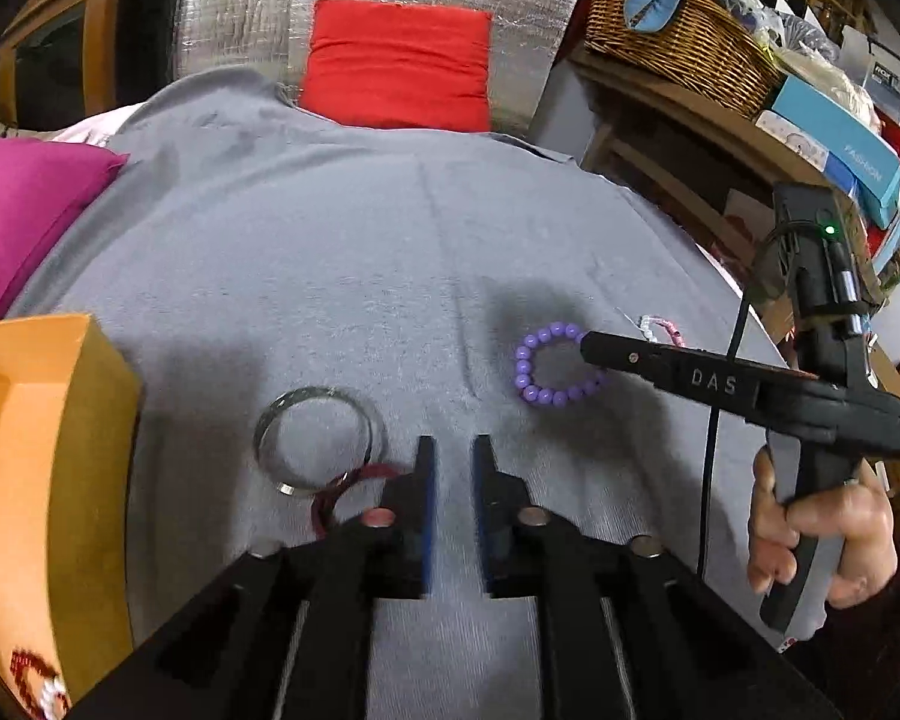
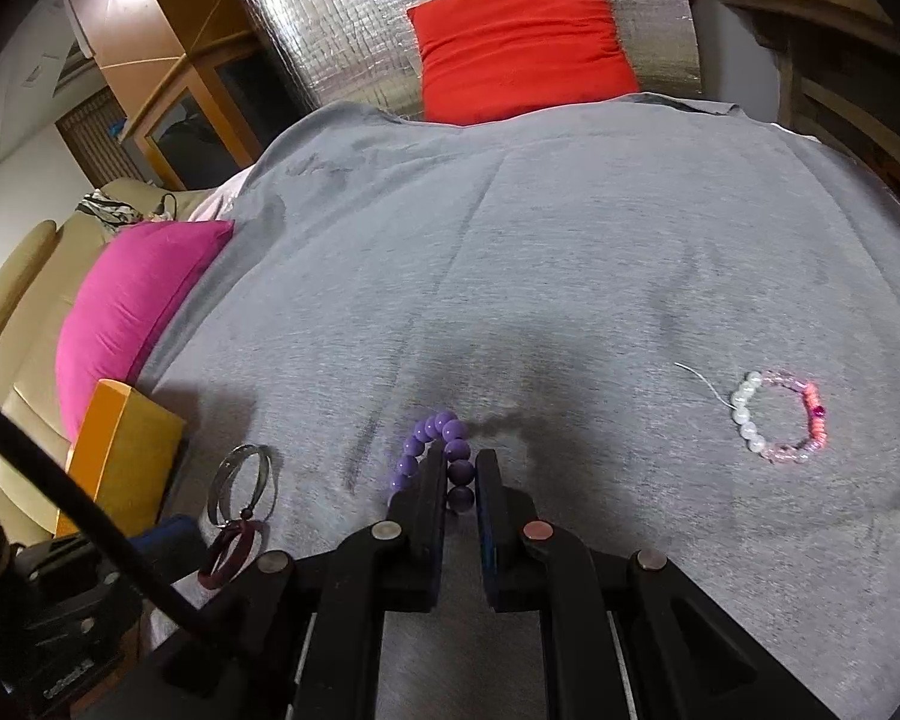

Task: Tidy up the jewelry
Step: 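Grasp the purple bead bracelet with the right gripper while the left gripper grips the dark red bangle, then carry the purple bracelet and dark red bangle into the orange box, open both grippers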

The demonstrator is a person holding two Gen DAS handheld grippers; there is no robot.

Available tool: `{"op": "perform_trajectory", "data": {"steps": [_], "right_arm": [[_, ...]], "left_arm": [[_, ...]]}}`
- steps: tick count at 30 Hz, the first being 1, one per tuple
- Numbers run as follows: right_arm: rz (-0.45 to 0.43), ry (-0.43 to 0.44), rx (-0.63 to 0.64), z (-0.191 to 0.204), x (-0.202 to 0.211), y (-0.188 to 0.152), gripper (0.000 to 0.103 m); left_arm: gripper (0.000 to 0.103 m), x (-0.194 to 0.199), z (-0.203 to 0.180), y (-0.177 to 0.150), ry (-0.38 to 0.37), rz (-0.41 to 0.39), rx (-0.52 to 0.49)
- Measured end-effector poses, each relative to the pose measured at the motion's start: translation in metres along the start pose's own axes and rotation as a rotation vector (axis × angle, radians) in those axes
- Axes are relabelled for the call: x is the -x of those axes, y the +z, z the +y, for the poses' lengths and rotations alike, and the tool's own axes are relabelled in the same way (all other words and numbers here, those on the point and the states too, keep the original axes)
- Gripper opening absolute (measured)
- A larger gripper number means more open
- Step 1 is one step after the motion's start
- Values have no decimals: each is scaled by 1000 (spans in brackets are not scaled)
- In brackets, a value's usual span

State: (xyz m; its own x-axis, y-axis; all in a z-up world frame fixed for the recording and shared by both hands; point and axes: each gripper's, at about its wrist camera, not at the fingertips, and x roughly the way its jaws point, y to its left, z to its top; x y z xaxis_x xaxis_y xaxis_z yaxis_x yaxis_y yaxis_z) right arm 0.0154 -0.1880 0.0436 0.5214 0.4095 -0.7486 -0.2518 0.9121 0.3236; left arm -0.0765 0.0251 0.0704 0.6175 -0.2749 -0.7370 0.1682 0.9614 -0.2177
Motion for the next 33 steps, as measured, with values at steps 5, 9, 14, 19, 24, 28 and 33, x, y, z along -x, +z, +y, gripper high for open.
{"op": "perform_trajectory", "data": {"steps": [5,9,14,19,24,28,33], "right_arm": [[-1,2,-8,-10,7,-2,10],[8,5,-21,-17,8,-6,10],[17,4,-15,-19,9,-9,10],[17,4,-9,-19,9,-10,10],[15,16,-7,-14,7,-8,10],[8,23,10,-7,9,-9,10],[4,29,18,-1,12,-10,11]], "left_arm": [[62,10,11,-17,62,-1,43],[66,0,14,-27,93,52,70],[67,-24,24,-29,106,100,180],[66,-40,25,-22,125,77,194],[30,-44,20,-21,129,66,175],[14,-38,18,-27,117,58,170],[10,-25,12,-38,100,54,147]]}}
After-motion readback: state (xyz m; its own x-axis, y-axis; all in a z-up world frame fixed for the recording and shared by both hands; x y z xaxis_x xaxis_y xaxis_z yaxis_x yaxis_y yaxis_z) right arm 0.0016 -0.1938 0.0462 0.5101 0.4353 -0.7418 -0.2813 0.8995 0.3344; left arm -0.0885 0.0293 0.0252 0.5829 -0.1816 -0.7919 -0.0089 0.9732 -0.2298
